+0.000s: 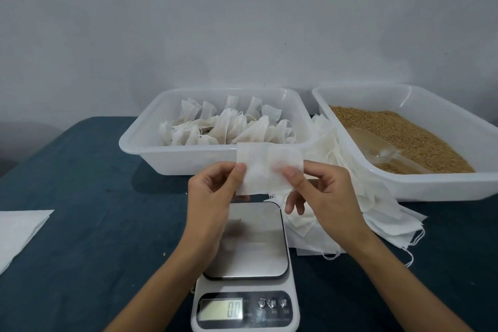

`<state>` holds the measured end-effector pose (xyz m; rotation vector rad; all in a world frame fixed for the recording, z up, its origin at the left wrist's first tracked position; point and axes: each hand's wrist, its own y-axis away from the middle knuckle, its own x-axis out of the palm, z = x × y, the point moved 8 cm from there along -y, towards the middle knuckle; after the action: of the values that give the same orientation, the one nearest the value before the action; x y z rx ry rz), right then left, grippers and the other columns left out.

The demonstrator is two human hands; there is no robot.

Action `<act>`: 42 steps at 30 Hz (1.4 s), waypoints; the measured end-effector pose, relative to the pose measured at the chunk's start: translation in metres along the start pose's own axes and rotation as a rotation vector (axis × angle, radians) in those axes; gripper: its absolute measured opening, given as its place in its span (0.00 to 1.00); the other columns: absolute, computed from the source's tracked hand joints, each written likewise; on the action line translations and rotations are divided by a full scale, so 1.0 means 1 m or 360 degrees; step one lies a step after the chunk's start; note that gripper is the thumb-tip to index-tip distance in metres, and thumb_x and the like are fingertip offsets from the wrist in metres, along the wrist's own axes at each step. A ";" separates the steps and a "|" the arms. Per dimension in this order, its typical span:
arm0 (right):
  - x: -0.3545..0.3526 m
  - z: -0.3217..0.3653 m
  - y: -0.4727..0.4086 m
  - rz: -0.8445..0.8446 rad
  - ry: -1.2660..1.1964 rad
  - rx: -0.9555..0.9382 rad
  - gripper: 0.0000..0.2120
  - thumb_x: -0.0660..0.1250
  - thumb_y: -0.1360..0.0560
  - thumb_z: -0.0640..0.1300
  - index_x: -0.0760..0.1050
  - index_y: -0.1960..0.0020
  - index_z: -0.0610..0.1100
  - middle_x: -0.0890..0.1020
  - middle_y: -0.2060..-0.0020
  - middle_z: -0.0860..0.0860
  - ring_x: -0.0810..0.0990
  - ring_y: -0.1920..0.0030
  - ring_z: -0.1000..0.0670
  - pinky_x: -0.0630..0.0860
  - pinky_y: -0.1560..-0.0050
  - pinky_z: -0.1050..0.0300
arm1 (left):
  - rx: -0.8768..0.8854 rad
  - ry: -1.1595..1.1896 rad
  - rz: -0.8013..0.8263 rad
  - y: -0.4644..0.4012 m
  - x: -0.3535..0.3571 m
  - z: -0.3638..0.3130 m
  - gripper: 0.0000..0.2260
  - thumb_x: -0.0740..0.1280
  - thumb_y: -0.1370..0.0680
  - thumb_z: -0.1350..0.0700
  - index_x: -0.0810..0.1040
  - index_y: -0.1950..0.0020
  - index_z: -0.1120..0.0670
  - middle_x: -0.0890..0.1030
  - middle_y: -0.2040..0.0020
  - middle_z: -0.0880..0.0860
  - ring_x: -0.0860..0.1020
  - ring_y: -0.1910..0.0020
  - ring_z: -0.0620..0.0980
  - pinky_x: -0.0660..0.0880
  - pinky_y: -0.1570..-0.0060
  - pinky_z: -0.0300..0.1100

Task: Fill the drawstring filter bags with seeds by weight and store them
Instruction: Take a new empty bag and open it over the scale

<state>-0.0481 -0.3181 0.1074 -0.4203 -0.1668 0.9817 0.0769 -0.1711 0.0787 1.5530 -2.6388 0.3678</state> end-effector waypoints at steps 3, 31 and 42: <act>-0.005 -0.005 0.001 -0.0041 0.0064 0.0006 0.22 0.67 0.21 0.51 0.77 0.53 0.30 0.76 0.68 0.31 0.83 0.74 0.43 0.68 0.77 0.53 | -0.0011 -0.0007 -0.0019 -0.001 -0.002 0.001 0.06 0.71 0.20 0.57 0.86 0.53 0.57 0.83 0.59 0.55 0.80 0.57 0.51 0.84 0.55 0.48; 0.002 0.024 0.000 0.0414 0.0484 0.0237 0.48 0.51 0.29 0.80 0.82 0.51 0.35 0.82 0.67 0.38 0.80 0.74 0.39 0.69 0.73 0.57 | 0.0701 -0.1051 0.0751 0.034 0.047 -0.021 0.24 0.70 0.18 0.58 0.70 0.22 0.53 0.78 0.31 0.48 0.75 0.31 0.47 0.71 0.31 0.51; 0.022 0.069 -0.006 0.0882 0.0904 0.0364 0.62 0.44 0.42 0.87 0.80 0.49 0.31 0.81 0.55 0.39 0.85 0.58 0.53 0.82 0.59 0.53 | 0.0625 -0.0895 0.0694 0.038 0.049 -0.027 0.24 0.78 0.26 0.54 0.76 0.33 0.47 0.78 0.41 0.40 0.76 0.39 0.44 0.72 0.39 0.39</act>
<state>-0.0534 -0.2841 0.1716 -0.5303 0.6001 1.3625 0.0174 -0.1891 0.1069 1.2880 -3.5421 0.5709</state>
